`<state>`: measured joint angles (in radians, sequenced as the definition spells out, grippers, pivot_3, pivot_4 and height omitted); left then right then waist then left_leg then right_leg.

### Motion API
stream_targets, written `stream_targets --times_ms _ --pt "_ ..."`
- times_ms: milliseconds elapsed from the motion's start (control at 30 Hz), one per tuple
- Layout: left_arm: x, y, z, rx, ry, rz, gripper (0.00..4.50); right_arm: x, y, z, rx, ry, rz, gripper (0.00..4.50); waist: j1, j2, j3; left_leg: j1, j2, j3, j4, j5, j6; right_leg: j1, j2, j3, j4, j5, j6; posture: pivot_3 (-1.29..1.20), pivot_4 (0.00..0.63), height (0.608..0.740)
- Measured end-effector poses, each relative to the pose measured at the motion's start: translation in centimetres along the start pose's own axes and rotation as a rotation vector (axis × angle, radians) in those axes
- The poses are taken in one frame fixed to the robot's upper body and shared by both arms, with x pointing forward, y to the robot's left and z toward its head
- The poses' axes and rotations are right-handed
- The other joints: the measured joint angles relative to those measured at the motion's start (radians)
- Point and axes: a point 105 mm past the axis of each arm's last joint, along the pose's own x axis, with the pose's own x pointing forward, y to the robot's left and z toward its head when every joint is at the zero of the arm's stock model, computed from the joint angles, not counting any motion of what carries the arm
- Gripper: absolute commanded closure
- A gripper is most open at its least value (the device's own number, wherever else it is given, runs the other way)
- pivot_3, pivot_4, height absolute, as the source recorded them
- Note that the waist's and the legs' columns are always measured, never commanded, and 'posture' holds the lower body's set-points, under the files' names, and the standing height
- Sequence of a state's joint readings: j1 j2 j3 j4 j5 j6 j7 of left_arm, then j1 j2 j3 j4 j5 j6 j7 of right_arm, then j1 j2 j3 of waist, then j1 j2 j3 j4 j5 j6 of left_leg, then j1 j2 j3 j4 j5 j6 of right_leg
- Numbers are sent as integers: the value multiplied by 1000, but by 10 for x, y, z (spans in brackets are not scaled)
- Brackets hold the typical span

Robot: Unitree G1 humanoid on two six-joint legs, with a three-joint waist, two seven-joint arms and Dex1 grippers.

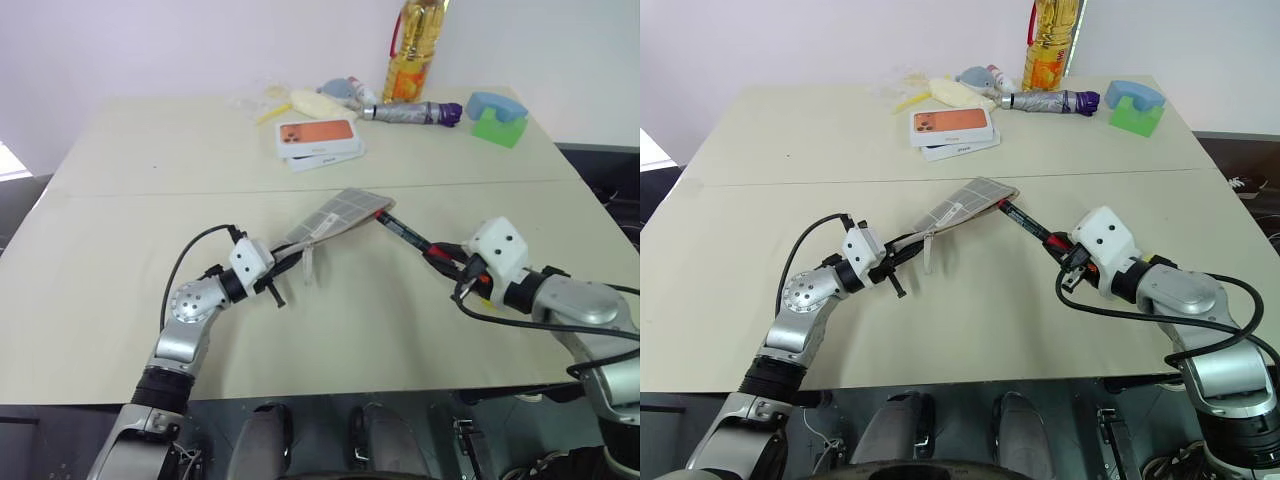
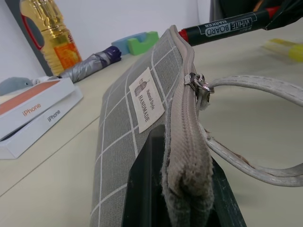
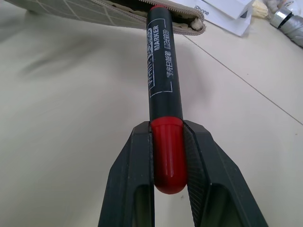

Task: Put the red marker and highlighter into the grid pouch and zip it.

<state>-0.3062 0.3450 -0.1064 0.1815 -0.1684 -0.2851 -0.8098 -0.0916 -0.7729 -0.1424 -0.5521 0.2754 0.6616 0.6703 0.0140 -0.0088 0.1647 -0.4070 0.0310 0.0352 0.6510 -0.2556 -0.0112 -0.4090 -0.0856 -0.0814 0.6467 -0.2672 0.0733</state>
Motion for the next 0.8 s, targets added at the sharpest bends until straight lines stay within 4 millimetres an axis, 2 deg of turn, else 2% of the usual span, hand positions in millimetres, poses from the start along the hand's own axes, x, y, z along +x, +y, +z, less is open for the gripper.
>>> stream_targets --times_ms 200,433,600,800 --pt "-3 -7 -2 19 20 -56 4500 -1 -1 2 -65 25 18 4185 0 0 0 0 0 0 0 0 0 0 0 0 0 0 0 0 150 740" --pt "-11 -11 -3 70 45 -145 4500 -2 3 6 -223 98 88 4185 0 0 0 0 0 0 0 0 0 0 0 0 0 0 0 0 150 740" --pt "-7 -13 8 114 12 -203 4500 3 12 18 -264 64 132 4185 1 0 0 0 0 0 0 0 0 0 0 0 0 0 0 0 150 740" --pt "-8 -14 9 112 9 -221 4500 5 12 23 -253 51 135 4185 0 0 0 0 0 0 0 0 0 0 0 0 0 0 0 0 150 740"
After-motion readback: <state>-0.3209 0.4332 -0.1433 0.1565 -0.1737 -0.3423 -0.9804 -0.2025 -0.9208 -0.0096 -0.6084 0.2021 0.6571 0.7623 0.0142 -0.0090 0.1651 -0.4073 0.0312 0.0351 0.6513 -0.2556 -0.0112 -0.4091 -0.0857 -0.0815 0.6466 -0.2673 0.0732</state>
